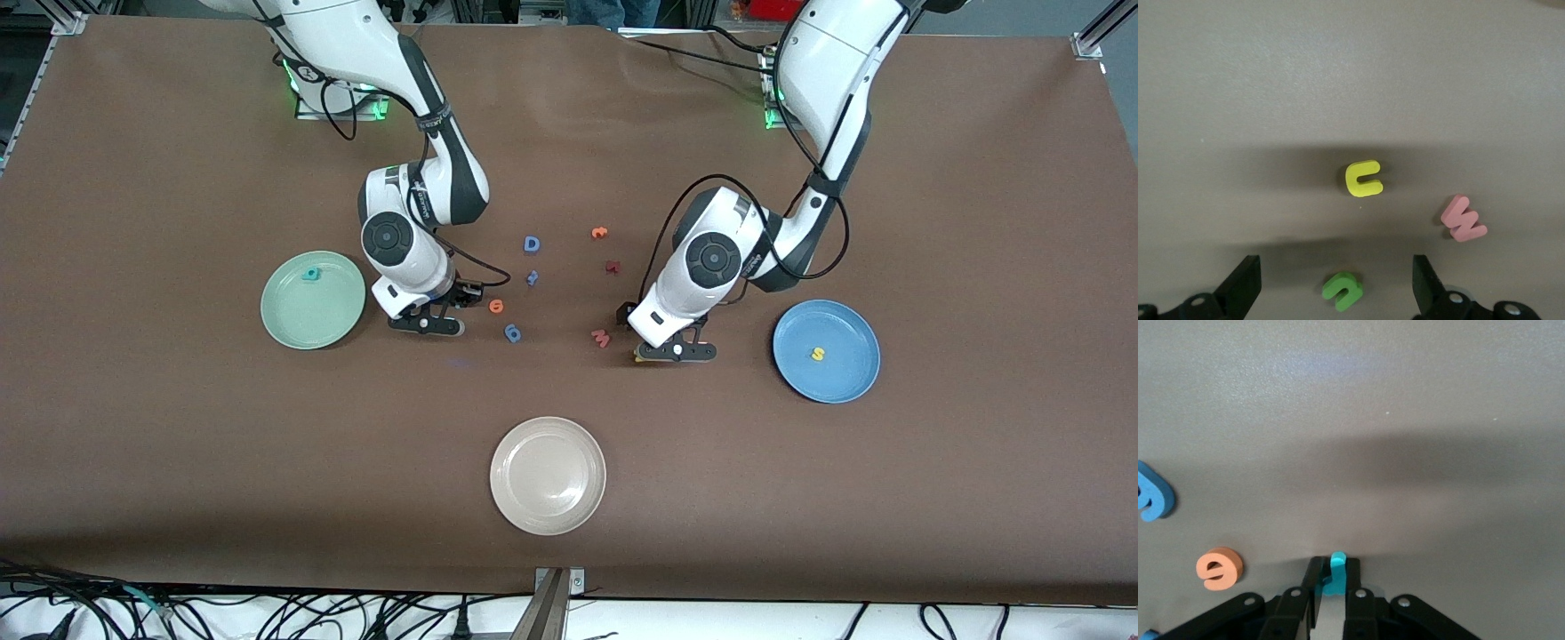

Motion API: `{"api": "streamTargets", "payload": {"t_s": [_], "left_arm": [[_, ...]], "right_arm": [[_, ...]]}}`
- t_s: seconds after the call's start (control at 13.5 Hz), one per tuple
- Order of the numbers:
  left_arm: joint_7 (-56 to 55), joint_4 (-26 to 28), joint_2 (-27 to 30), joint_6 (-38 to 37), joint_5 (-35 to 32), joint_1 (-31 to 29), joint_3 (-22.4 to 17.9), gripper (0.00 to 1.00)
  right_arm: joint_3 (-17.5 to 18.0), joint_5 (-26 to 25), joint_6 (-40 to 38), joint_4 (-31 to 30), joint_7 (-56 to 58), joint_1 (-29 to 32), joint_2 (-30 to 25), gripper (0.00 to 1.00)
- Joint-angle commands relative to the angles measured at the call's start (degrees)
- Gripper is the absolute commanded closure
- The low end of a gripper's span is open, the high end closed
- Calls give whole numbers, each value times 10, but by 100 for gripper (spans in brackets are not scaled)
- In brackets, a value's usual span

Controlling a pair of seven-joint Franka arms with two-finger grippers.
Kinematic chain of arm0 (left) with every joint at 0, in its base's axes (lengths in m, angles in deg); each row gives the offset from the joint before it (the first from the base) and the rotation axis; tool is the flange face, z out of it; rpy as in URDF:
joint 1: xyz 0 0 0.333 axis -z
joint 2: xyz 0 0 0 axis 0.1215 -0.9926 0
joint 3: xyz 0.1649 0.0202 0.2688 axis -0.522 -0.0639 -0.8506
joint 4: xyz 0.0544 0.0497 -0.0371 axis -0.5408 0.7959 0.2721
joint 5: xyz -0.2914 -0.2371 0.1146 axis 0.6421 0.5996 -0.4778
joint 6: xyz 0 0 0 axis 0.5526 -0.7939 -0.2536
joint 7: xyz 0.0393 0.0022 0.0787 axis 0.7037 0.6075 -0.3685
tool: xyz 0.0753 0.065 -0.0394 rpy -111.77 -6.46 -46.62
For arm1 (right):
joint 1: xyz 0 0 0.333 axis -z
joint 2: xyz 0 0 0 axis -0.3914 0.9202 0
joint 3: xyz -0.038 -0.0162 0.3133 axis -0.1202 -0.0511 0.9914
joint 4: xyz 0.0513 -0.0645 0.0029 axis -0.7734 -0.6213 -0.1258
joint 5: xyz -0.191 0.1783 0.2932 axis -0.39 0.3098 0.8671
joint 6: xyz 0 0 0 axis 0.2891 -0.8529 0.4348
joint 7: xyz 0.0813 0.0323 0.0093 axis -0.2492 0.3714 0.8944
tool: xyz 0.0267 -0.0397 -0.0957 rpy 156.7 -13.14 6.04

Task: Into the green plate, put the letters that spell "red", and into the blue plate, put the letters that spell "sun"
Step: 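Grasp the teal l with the right gripper while the left gripper reaches green n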

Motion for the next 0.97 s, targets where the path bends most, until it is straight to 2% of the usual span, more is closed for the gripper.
{"api": "streamTargets", "payload": {"t_s": [0.0, 0.22, 0.45, 0.59, 0.89], "left_arm": [[-6, -1, -7, 18, 13, 5, 10, 0], [-12, 46, 7, 65, 7, 6, 11, 1], [-5, 71, 18, 84, 6, 8, 11, 2], [-6, 78, 20, 84, -11, 9, 11, 3], [-9, 99, 32, 84, -19, 15, 11, 3]], "right_arm": [[0, 15, -8, -2, -6, -4, -2, 96], [-11, 14, -39, 3, -4, -3, -15, 96], [-51, 13, -112, 16, 5, -3, -41, 96], [-95, 13, -179, 29, 34, -2, -58, 96], [-215, 5, -293, 29, 117, -3, -80, 96]]}}
